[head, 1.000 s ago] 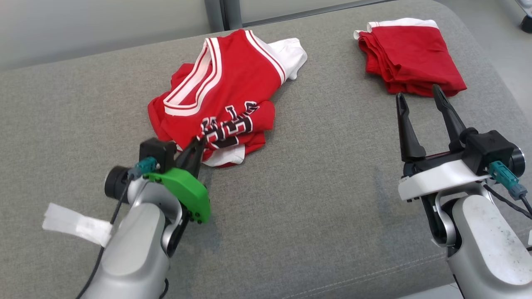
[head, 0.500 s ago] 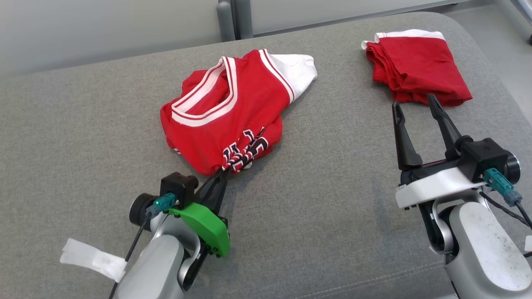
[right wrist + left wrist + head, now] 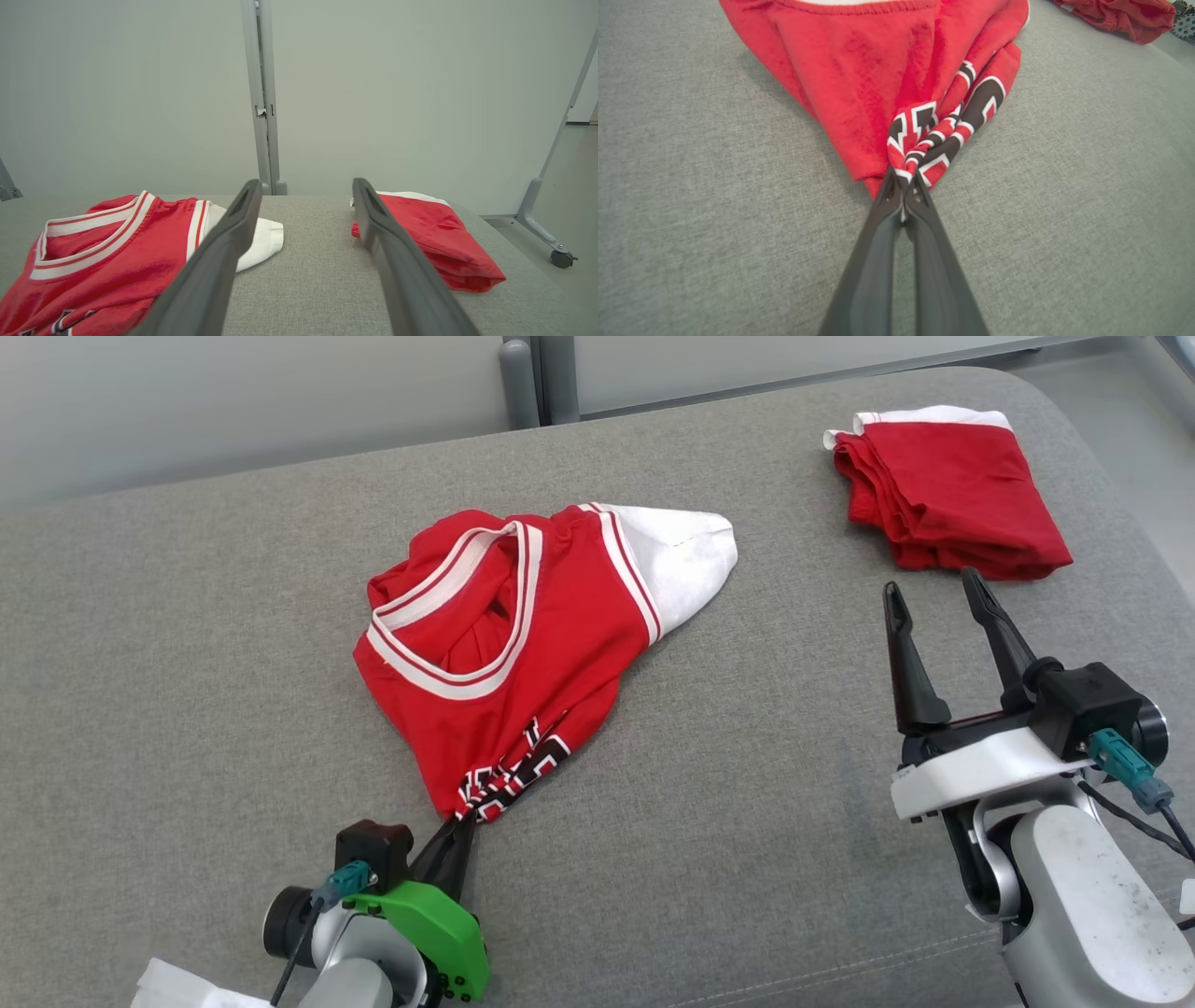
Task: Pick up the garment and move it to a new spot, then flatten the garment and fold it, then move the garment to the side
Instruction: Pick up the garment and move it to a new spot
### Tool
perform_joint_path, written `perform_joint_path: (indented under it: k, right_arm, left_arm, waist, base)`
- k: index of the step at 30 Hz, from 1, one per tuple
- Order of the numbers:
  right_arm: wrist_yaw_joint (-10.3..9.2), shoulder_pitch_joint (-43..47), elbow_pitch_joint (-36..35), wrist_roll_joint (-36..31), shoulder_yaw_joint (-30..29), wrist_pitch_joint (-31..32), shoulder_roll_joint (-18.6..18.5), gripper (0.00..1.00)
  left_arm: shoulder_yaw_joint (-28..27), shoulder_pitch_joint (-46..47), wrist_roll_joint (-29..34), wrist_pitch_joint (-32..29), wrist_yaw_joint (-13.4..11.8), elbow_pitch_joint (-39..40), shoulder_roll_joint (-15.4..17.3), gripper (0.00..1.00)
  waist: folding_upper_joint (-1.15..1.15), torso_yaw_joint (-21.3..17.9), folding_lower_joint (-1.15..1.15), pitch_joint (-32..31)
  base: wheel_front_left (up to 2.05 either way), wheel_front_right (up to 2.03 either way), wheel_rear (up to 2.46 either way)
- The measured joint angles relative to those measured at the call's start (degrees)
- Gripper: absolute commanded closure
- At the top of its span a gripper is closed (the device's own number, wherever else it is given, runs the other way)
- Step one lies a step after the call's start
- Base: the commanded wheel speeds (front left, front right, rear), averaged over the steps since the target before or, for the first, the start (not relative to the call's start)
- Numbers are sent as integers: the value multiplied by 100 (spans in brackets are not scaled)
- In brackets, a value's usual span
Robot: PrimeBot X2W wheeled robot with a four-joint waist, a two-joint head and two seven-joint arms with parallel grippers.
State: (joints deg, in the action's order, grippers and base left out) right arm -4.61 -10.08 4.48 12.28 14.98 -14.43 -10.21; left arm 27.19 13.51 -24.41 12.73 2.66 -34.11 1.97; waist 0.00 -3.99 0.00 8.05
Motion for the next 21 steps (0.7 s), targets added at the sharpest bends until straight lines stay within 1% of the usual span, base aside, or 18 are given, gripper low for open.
perform_joint_path:
  k: [1,2,6,11,14,17,19,21]
  right_arm:
    - [3,0,-1,0,0,0,2,0]
    - [4,0,-3,0,1,0,10,0]
    - [4,0,-10,0,-2,0,23,0]
    - [4,1,-19,0,-11,0,22,0]
    - [4,3,-29,0,-36,-1,19,0]
    - [4,4,-32,-1,-47,-1,20,0]
    - [8,4,-35,-1,-22,-12,24,0]
    - [56,4,-38,-1,32,-14,58,0]
  left_arm:
    - [-12,-11,-1,1,0,-14,3,63]
    - [-25,-18,-8,1,0,-13,3,0]
    - [-92,-26,-66,44,-42,97,4,0]
    - [-37,-12,-15,94,-37,506,35,0]
    - [43,33,-85,101,36,926,35,0]
    - [101,136,-194,102,93,1163,34,0]
    - [155,244,-45,101,92,1226,42,0]
    - [205,413,77,101,92,1318,44,0]
  waist:
    - [0,9,0,0]
    - [0,18,0,-1]
    - [0,53,0,-10]
    - [0,89,0,-35]
    - [0,101,0,-47]
    - [0,100,0,-55]
    - [0,85,0,-54]
    - [0,47,0,-44]
  base:
    - [0,0,0]
    - [0,0,0]
    - [0,0,0]
    - [0,0,0]
    - [0,0,0]
    - [0,0,0]
    - [0,0,0]
    - [0,0,0]
